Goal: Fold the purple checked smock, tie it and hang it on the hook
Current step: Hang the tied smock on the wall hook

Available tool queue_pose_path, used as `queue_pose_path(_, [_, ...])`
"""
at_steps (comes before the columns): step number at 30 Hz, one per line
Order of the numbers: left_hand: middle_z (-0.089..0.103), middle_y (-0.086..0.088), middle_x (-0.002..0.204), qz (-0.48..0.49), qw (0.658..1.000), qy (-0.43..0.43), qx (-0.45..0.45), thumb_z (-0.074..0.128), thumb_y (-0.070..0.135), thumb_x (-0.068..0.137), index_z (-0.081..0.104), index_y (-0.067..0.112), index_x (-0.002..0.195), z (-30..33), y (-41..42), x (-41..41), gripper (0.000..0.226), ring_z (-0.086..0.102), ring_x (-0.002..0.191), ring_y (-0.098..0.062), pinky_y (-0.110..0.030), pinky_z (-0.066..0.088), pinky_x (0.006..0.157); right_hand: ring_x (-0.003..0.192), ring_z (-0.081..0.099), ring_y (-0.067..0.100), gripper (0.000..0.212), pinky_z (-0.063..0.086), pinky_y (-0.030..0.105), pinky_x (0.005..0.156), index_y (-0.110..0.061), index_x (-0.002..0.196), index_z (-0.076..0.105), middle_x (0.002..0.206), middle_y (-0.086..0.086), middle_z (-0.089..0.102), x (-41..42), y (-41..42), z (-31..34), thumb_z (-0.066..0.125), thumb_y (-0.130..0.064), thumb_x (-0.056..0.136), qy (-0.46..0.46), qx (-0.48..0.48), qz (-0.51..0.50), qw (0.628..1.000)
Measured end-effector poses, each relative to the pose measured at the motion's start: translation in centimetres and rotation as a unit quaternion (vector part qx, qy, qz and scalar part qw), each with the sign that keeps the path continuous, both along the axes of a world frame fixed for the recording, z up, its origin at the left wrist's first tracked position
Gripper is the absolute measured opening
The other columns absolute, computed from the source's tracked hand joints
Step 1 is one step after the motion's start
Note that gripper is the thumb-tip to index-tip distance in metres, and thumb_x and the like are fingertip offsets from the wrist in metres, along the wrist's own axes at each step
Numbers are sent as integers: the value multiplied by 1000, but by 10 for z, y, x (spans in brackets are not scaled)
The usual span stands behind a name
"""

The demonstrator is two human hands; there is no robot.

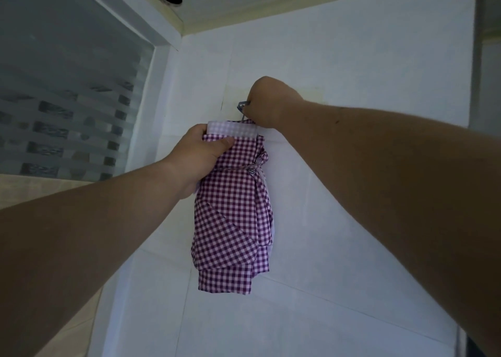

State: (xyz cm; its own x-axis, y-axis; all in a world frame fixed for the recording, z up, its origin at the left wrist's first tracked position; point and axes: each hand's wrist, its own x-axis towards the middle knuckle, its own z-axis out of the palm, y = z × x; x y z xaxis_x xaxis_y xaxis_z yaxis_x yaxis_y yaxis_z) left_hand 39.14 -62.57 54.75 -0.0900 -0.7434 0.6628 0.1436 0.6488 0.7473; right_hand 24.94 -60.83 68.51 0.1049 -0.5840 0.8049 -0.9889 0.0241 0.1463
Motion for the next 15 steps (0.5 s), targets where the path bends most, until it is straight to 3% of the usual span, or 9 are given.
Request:
queue_pose_path(5, [74, 6, 120, -14, 1000, 1, 5, 67, 34, 103, 62, 26, 139, -1, -18, -3, 37, 72, 103, -13, -22, 56, 73, 81, 56, 22, 44, 43, 33, 69, -17, 69, 45, 73, -3, 48, -3, -6, -1, 63, -47, 95, 30, 4, -41, 999])
queue_pose_path(9, [75, 5, 119, -22, 1000, 0, 18, 68, 34, 102, 63, 26, 138, -2, -27, -1, 37, 73, 105, -15, -26, 57, 76, 87, 58, 24, 44, 45, 35, 73, -17, 73, 50, 79, -2, 52, 0, -9, -1, 67, -54, 90, 41, 19, -58, 997])
queue_pose_path(12, [75, 4, 119, -25, 999, -2, 28, 67, 36, 102, 63, 26, 137, -5, -31, 0, 37, 73, 103, -15, -27, 57, 75, 86, 57, 23, 35, 44, 34, 73, -15, 86, 60, 85, -2, 55, 0, -9, -4, 69, -48, 90, 52, 24, -59, 997])
queue_pose_path(15, [76, 3, 119, -32, 998, -9, 47, 67, 39, 102, 64, 27, 135, -11, -34, 1, 36, 73, 105, -18, -32, 58, 79, 83, 58, 22, 21, 45, 33, 70, -13, 81, 59, 79, -2, 54, -1, -6, -8, 63, -27, 95, 65, 36, -64, 995])
